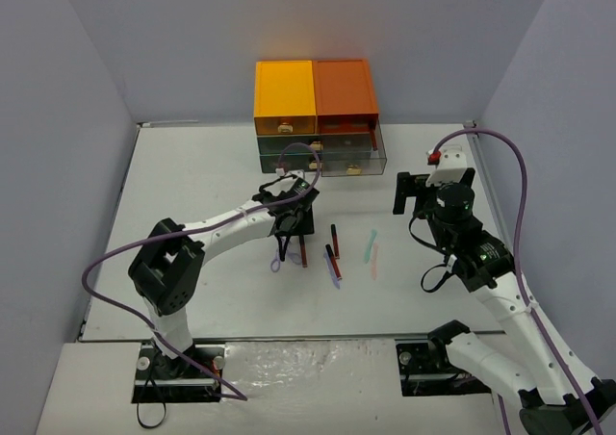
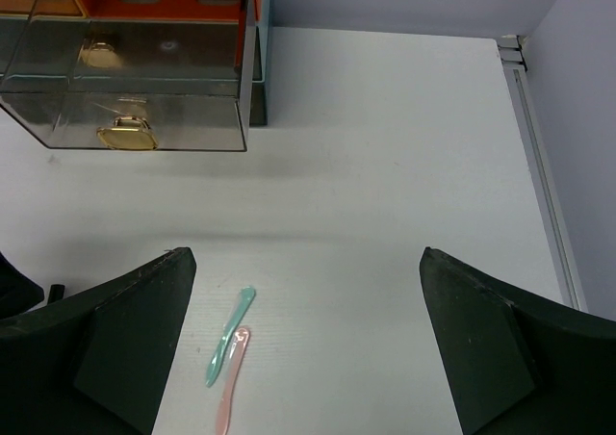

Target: Organize the makeup

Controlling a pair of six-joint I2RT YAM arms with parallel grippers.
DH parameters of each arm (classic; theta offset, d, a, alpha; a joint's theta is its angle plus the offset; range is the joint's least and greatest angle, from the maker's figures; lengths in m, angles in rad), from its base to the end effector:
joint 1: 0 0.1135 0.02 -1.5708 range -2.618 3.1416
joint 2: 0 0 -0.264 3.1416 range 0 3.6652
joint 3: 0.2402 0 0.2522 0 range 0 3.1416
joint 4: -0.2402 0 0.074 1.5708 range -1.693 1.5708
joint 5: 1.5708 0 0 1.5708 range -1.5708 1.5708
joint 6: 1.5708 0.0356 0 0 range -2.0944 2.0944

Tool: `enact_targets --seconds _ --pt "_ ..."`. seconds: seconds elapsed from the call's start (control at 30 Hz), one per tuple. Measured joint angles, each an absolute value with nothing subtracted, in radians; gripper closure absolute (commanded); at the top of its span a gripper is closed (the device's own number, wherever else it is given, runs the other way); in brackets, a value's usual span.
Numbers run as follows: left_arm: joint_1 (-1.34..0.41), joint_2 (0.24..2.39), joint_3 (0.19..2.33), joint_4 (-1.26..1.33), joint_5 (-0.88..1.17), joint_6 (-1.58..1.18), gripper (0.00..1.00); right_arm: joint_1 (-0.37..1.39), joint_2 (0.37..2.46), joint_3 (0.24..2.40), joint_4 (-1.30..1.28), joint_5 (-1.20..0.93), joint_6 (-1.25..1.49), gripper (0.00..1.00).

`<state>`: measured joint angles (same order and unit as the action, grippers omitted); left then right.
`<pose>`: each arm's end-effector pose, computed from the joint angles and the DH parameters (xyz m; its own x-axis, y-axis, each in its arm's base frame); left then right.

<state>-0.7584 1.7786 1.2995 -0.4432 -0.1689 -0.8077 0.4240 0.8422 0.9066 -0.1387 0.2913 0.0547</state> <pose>0.2839 -0.2607 0.2252 -0.8366 -0.1888 -0.5143 -0.0005 0.9390 -0.3439 0.1798 0.0699 0.3781 -0.0748 0.0237 -0.9969 -0.1291 0.9911 0.0332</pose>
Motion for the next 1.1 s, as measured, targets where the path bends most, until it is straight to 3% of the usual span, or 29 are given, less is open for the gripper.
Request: enact_targets --seconds 0.43,0.6,0.7,0.73,0.93,1.1 --pt "-0.809 1.904 1.293 -0.415 -0.15 -0.886 0.65 0.424 0.835 0.895 -0.139 0.291 0.055 0.0" --pt "-0.81 1.906 1.283 -0.414 -0.156 -0.91 0.78 0.424 0.835 0.884 -0.139 0.291 0.055 0.0" --pt "-0.81 1.906 1.282 -0.415 -0.159 -0.917 0.97 0.424 0.835 0.881 -0.139 0.291 0.055 0.0" --pt "-0.81 1.906 1.282 -0.415 -0.159 -0.92 0.99 0.424 0.835 0.881 -0.139 0.291 0.055 0.0" --pt "-0.812 1.882 1.26 -0.409 -0.156 -0.92 1.0 0.424 0.835 0.879 -0.138 0.291 0.055 0.0" --pt "-0.827 1.721 1.237 -0.413 -0.148 -0.913 1.0 0.424 0.83 0.879 -0.139 0.292 0.054 0.0"
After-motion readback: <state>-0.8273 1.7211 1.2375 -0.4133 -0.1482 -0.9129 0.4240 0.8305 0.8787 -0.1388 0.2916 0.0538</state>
